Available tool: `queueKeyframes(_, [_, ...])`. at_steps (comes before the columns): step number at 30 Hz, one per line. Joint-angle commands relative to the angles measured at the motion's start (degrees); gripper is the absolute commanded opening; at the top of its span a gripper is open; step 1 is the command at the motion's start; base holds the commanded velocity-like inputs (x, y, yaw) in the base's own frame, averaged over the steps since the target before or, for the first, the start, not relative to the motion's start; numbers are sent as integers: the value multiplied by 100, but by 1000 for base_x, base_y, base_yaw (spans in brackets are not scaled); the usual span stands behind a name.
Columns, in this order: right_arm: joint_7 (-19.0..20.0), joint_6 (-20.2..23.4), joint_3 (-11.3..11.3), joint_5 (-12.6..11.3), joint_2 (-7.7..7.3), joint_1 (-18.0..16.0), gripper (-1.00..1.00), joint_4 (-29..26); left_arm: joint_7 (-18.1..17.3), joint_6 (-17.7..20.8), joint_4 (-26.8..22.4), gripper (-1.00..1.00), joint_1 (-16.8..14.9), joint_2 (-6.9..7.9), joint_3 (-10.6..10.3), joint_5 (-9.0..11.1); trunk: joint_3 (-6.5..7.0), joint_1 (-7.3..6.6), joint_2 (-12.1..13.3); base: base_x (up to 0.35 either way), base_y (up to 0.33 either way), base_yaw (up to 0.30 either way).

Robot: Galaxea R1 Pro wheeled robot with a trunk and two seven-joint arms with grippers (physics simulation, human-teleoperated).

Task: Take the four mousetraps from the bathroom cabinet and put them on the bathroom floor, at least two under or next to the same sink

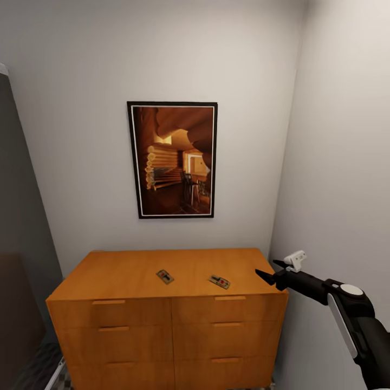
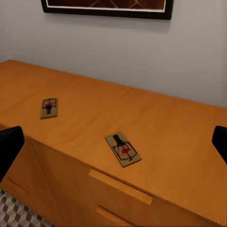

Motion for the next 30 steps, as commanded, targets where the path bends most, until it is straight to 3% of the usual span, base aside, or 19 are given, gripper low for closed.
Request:
queueKeyframes(1, [19, 45, 0, -19, 1, -2, 100, -2, -59, -13, 9, 100, -1, 1, 17, 48, 0, 4, -3, 156, 0, 0])
queueKeyframes(6, [15, 55, 172, -22, 1, -2, 100, -2, -59, -13, 9, 100, -1, 1, 17, 48, 0, 4, -3, 72, 0, 0])
queueKeyframes(10, [-1, 64, 498, -22, 1, -2, 100, 29, -59, -13, 9, 100, -1, 1, 17, 48, 0, 4, -3, 19, 0, 0])
queueKeyframes(13, [-11, 76, 877, -23, 5, -2, 100, 116, -60, -13, 9, 100, -1, 1, 17, 48, 0, 4, -3, 6, 0, 0])
queueKeyframes(16, [-17, 84, 1016, -23, 28, -2, 100, 188, -59, -13, 9, 100, -1, 1, 17, 48, 0, 4, -3, 2, 0, 0])
queueKeyframes(30, [-9, 79, 1092, -14, 60, -2, 100, 420, -59, -13, 9, 100, -1, -4, 17, 47, 0, 4, -3, 7, 0, 0])
